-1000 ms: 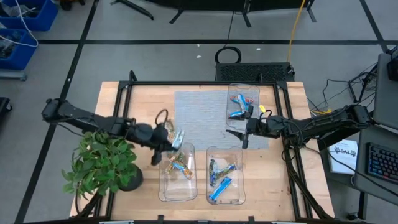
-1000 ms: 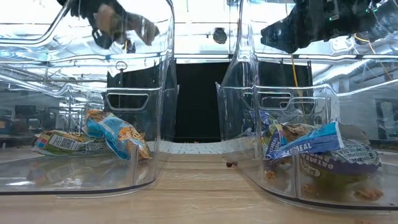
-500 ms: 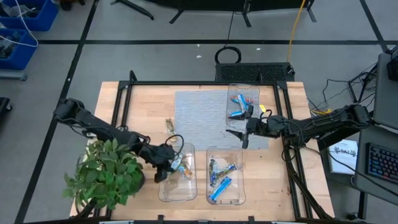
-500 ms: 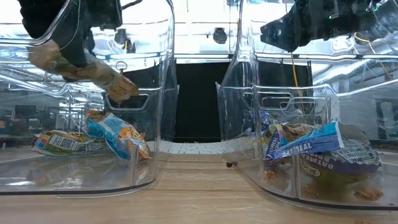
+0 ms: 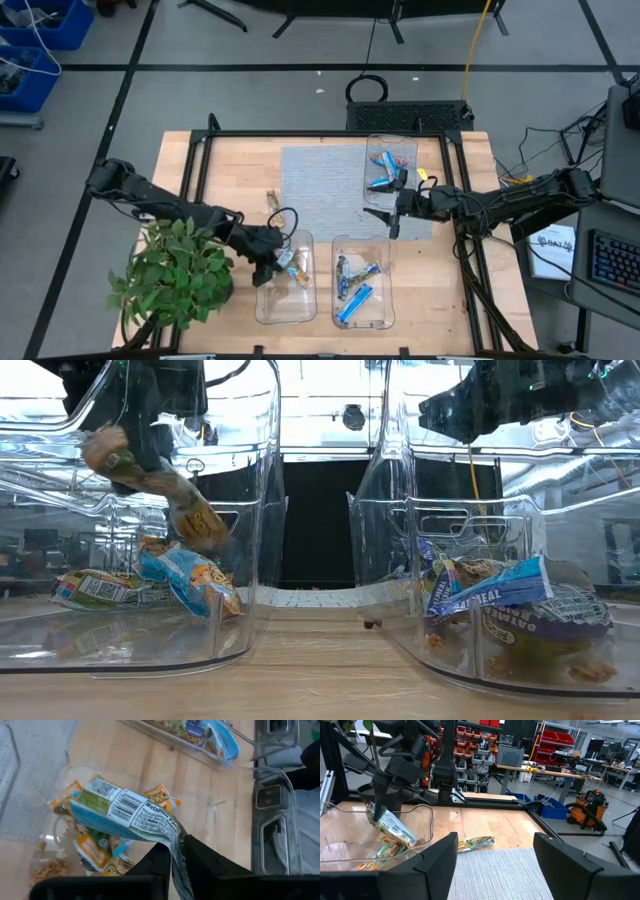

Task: Pick and place Granola Bars by type
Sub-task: Put the top yellow granola bar into the bottom left transparent bin, then put the yellow granola bar into the bottom left transparent bin

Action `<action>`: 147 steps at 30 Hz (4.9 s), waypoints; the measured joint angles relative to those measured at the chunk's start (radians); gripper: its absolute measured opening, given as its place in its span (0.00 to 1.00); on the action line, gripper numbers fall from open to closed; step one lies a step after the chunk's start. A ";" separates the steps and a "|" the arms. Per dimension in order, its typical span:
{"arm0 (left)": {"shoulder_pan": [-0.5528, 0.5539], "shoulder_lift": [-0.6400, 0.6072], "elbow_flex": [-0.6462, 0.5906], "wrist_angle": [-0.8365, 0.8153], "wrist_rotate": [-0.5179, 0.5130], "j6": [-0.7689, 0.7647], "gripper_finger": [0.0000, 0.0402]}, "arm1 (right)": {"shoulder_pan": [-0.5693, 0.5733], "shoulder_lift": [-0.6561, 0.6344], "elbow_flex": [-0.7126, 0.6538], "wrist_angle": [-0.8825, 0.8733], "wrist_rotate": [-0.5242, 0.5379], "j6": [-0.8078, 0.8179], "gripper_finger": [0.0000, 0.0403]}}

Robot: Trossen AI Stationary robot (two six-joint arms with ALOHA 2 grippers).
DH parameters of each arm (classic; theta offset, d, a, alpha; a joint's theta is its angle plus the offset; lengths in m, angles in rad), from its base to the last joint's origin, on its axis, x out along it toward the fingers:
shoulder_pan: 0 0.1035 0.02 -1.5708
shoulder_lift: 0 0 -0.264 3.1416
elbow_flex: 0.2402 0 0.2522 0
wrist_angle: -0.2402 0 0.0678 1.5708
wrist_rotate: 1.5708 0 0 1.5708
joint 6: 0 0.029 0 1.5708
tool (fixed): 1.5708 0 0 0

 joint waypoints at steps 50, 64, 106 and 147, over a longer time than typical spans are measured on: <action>0.588 -0.010 0.005 -0.317 -0.201 -0.068 0.32 | 0.000 0.000 -0.001 -0.012 0.001 -0.009 0.63; 0.619 0.176 0.005 -0.231 -0.205 -0.100 0.40 | 0.000 0.000 -0.001 -0.008 0.000 -0.006 0.63; 0.639 0.194 0.005 -0.152 -0.155 -0.044 0.04 | -0.001 0.000 -0.001 -0.008 -0.002 0.002 0.63; 0.290 -0.225 0.006 -0.142 0.147 -0.088 0.02 | -0.008 0.000 0.000 0.016 0.026 0.002 0.63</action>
